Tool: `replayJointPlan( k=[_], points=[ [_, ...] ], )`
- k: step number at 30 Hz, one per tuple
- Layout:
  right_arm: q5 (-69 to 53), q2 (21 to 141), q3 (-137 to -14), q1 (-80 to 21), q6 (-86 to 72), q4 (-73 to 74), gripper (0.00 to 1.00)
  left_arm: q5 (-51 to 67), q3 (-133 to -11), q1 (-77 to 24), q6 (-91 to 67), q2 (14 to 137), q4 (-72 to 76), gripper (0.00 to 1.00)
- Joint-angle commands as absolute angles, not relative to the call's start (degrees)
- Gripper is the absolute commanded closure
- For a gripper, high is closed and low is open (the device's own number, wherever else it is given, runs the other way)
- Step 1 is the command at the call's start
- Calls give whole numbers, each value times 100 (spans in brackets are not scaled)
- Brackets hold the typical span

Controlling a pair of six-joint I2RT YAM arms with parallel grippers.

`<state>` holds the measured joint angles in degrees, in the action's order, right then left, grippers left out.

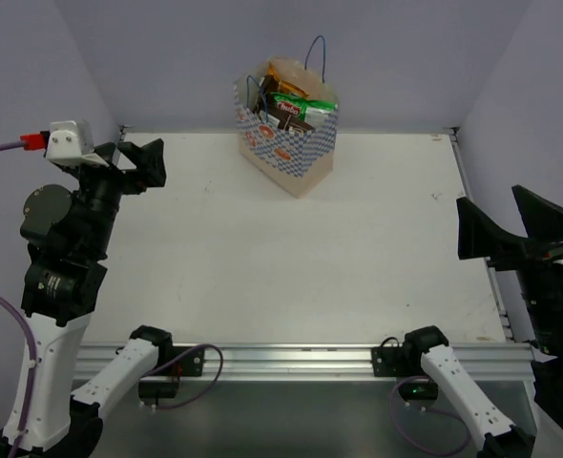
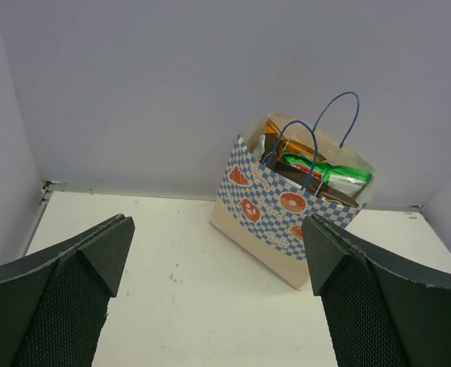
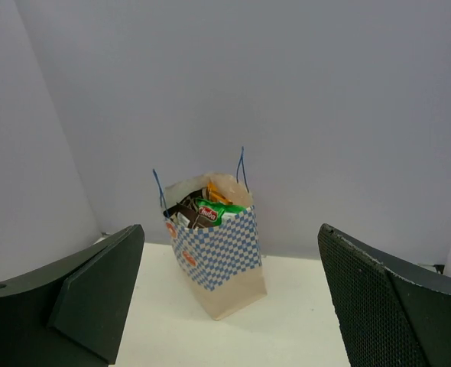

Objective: Take the snacks out of the paper bag

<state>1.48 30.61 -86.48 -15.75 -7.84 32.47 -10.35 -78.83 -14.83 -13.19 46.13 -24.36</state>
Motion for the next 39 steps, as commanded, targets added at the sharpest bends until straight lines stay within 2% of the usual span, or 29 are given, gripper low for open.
replayJointPlan(
  k=[1, 9, 16, 21, 29, 39],
  points=[
    [35, 3067, -8640, -1600, -844, 3076, 1, -765, -7813, -1512, -1625, 4702, -2408, 0],
    [-132, 3050, -8403, -1608, -958, 2997, 1, -90, -7901, -1521, -2697, 5475, -2260, 0],
    [-158, 2910, -8148, -1600, -1098, 2971, 1, 176, -8252, -1792, -3735, 6931, -2136, 0],
    [-141, 2778, -7954, -1600, -1169, 2971, 1, -1167, -8998, -2784, -3858, 8066, -2039, 0],
    [-88, 2488, -7673, -1600, -1204, 3023, 1, -2880, -10290, -3252, -4692, 9904, -2030, 0],
    [360, 2162, -7401, -1670, -906, 3015, 1, -3831, -11697, -3340, -4553, 11530, -2223, 0]
  ],
)
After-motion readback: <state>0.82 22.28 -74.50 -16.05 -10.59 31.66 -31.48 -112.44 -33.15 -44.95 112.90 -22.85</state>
